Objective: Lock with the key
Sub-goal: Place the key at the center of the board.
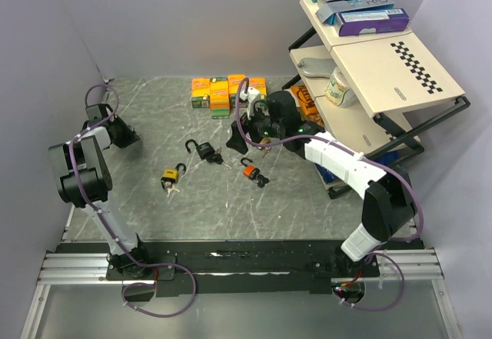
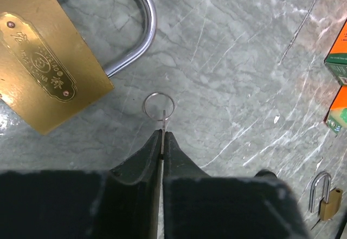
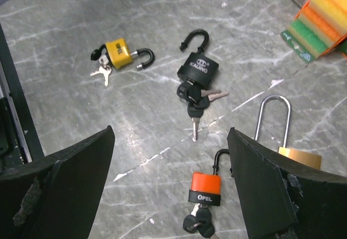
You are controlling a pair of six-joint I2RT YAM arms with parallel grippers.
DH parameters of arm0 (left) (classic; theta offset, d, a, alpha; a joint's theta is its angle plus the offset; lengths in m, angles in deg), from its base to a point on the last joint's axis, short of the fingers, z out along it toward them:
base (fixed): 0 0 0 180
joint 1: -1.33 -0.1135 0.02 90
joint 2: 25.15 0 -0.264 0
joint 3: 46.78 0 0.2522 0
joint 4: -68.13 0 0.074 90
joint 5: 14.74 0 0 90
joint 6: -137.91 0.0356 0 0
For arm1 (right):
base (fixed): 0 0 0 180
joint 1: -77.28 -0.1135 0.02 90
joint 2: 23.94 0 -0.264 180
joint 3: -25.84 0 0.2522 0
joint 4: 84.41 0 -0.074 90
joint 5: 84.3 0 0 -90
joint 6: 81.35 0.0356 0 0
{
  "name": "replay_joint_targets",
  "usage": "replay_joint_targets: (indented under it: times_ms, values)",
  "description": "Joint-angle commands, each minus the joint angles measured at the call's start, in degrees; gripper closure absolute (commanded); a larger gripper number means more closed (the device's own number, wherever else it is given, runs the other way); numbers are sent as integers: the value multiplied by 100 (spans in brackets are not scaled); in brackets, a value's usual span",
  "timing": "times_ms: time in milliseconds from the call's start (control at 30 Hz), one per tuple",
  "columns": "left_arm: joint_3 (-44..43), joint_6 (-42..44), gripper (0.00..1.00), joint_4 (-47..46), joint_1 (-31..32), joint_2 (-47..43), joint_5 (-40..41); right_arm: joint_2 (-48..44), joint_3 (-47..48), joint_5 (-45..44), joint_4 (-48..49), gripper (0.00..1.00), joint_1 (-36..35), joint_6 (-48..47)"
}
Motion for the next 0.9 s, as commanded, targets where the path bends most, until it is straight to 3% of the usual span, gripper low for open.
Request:
replay_joint_targets:
  times_ms: [0,300,467,500,533,600,867]
  values:
    - [15,-160,88,-239,-81,99,36,321,382,-35,-260,7,121,-146]
    - [59,130,58,235,-117,-129,-359,620,681,-158,-593,4,262,-269]
    - [217,350,31,446,-117,-840,-657,1050,1067,-324,-1014,4,376,-348]
    - [209,394,21,647,-108,-1077,-702,1155,1190,-403,-1320,4,393,-374]
    - [191,455,19,753,-108,-1175,-719,1400,1452,-456,-1471,4,428,-418]
    - [104,473,4,1069,-108,-1455,-833,1639,1700,-649,-1857,4,446,-576]
    - [199,1087,4,1387,207,-2413,-1413,2799,2623,-1089,-2799,1,595,-963]
